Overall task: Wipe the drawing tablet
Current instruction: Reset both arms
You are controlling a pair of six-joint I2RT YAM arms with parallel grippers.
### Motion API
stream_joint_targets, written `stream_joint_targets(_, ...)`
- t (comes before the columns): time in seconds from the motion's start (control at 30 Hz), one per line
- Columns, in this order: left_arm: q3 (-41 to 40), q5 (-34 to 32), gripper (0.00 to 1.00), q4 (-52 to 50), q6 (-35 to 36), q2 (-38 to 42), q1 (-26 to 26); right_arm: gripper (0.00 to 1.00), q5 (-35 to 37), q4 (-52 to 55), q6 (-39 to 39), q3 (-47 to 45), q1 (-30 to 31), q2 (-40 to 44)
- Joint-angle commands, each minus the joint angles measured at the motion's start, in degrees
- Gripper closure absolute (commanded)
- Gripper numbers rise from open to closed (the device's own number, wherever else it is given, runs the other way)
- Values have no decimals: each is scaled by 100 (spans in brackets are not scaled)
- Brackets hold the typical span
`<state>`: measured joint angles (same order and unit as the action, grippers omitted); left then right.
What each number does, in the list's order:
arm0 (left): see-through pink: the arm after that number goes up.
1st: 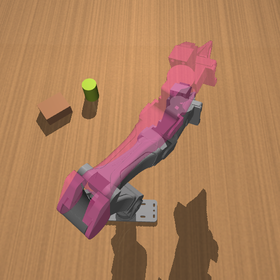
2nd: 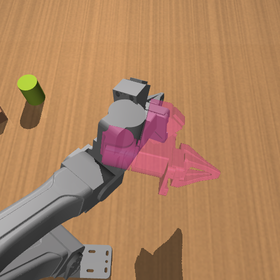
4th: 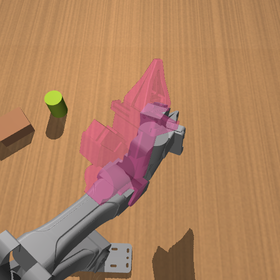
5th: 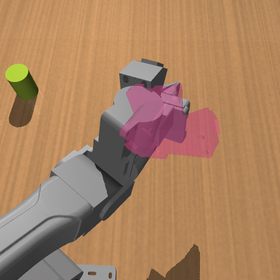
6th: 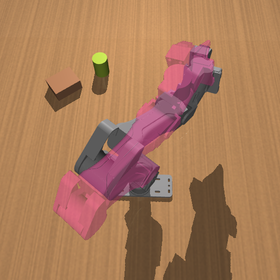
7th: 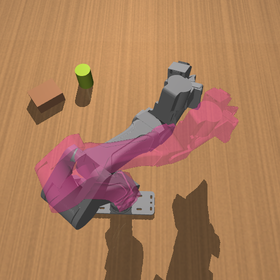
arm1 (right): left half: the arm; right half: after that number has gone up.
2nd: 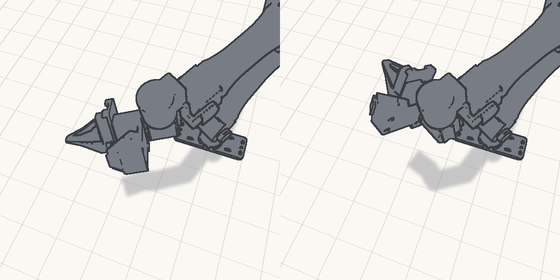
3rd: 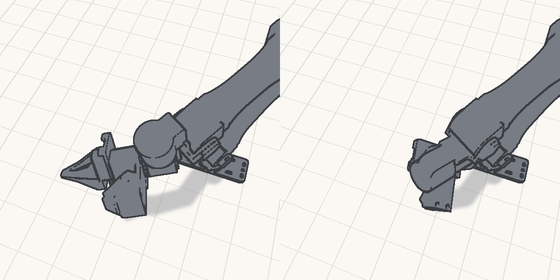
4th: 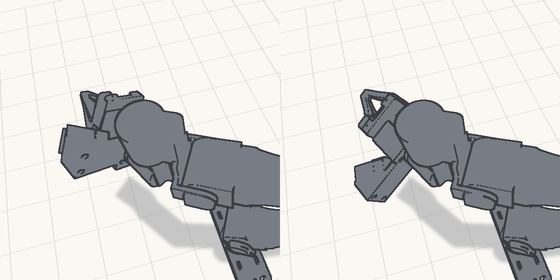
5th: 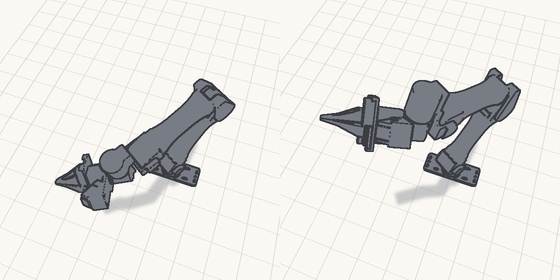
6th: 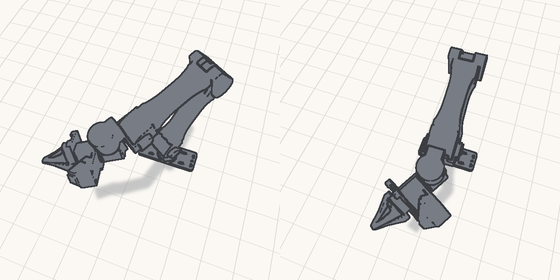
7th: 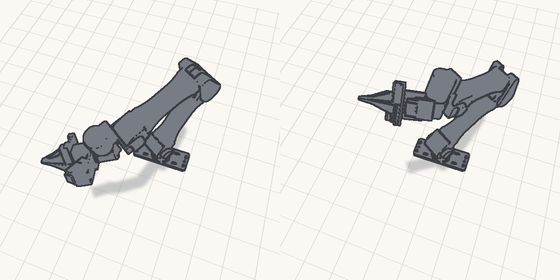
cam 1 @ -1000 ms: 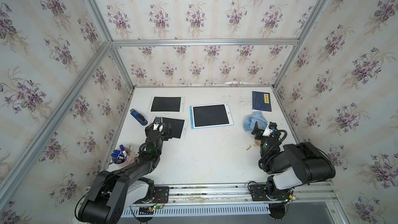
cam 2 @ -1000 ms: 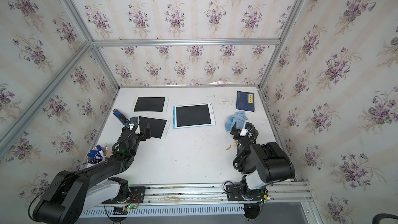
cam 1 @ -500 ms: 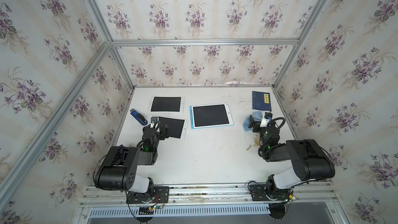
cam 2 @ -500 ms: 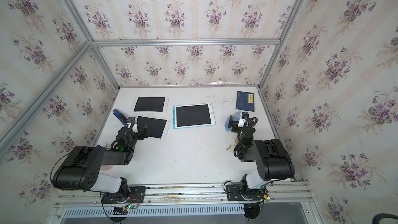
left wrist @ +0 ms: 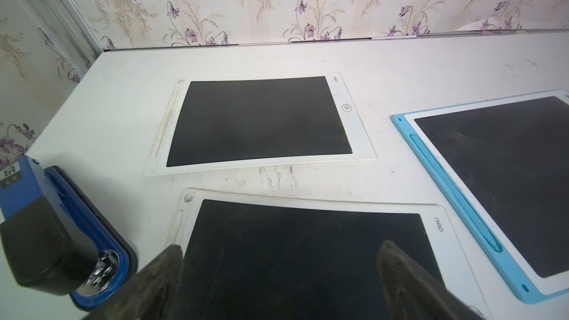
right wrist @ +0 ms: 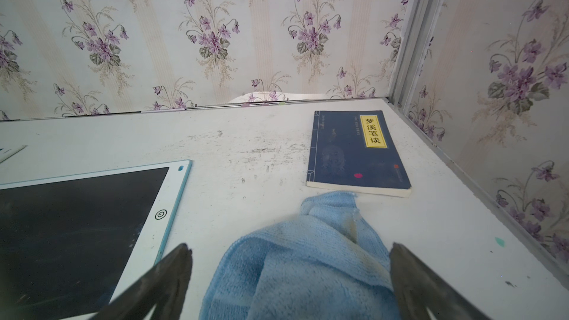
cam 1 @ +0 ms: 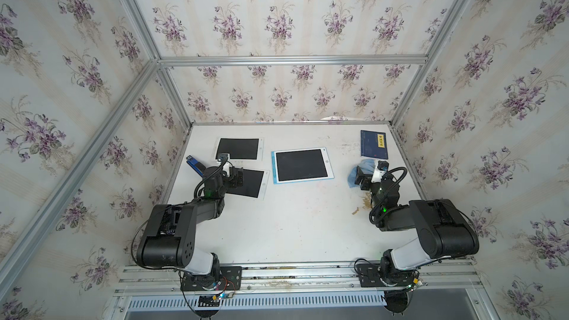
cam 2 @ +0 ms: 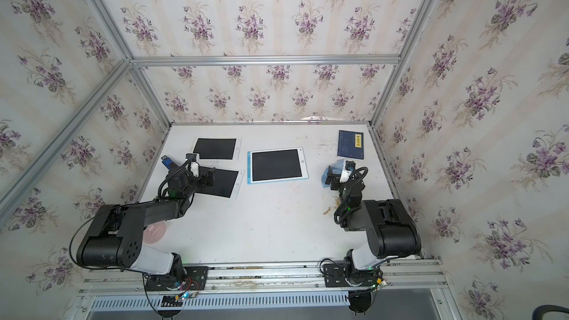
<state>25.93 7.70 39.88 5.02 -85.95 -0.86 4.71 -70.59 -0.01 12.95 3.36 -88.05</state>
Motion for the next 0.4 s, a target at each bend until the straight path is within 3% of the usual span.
stream_joint_targets(0.0, 23, 38, 0, -46, -44, 7, -4, 0, -37, -104, 1, 15, -2, 22)
stream_joint_targets(0.37, 26, 38, 0, -50, -42, 12, -11, 0, -76, -86, 0, 24, -19, 25)
